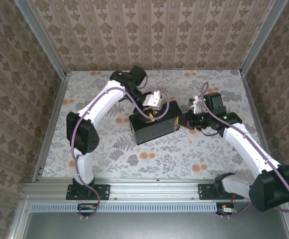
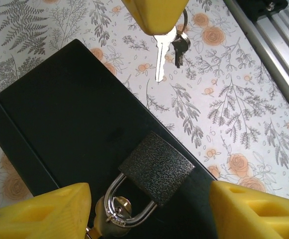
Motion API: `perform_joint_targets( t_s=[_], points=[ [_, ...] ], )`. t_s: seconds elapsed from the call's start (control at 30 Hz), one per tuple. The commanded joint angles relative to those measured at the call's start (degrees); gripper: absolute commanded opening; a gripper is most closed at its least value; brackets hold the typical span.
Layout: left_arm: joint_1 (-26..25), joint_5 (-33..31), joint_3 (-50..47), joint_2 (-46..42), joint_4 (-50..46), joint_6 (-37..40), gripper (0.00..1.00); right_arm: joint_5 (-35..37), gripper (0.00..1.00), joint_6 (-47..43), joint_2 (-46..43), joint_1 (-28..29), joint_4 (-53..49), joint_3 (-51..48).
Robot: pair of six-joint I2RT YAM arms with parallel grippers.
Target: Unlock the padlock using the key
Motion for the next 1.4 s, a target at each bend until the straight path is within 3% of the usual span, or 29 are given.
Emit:
perform_joint_targets(
  t_s=[0.0, 0.43, 1.0, 1.07, 1.2, 1.3, 1.37],
  points=[
    [-1.09, -0.33, 1.14, 2.02, -0.66, 3.47, 0.63, -2.13, 0.00, -0.82, -1.34, 0.07, -1.53, 1.03],
    [-1.92, -1.80, 2.35, 4.98, -2.62, 7.42, 0.52, -4.01, 0.00, -0.98, -1.70, -0.30, -1.52, 0.44],
    [-4.74, -1.54, 4.88, 7.17, -1.43, 4.23, 0.37, -4.46, 0.00, -2.33, -3.10, -0.73, -3.17, -1.16],
    [-5.16, -1.25, 5.22, 7.66, -1.57, 3.87, 0.38, -5.03, 0.00, -2.47, -3.19, -0.75, -3.03, -1.51],
    [-5.41, -1.25, 4.79, 8.25, -0.58, 3.27, 0.51, -5.58, 0.00, -2.11, -3.67, -1.38, -2.36, -2.47],
    [-5.40, -1.71, 4.69, 8.69, -0.37, 3.21, 0.52, -5.85, 0.00, -2.08, -3.96, -1.82, -2.41, -2.56],
    [-5.36, -1.48, 4.77, 8.87, -0.42, 3.47, 0.47, -5.94, 0.00, -2.16, -4.07, -2.07, -2.41, -2.50]
  ],
)
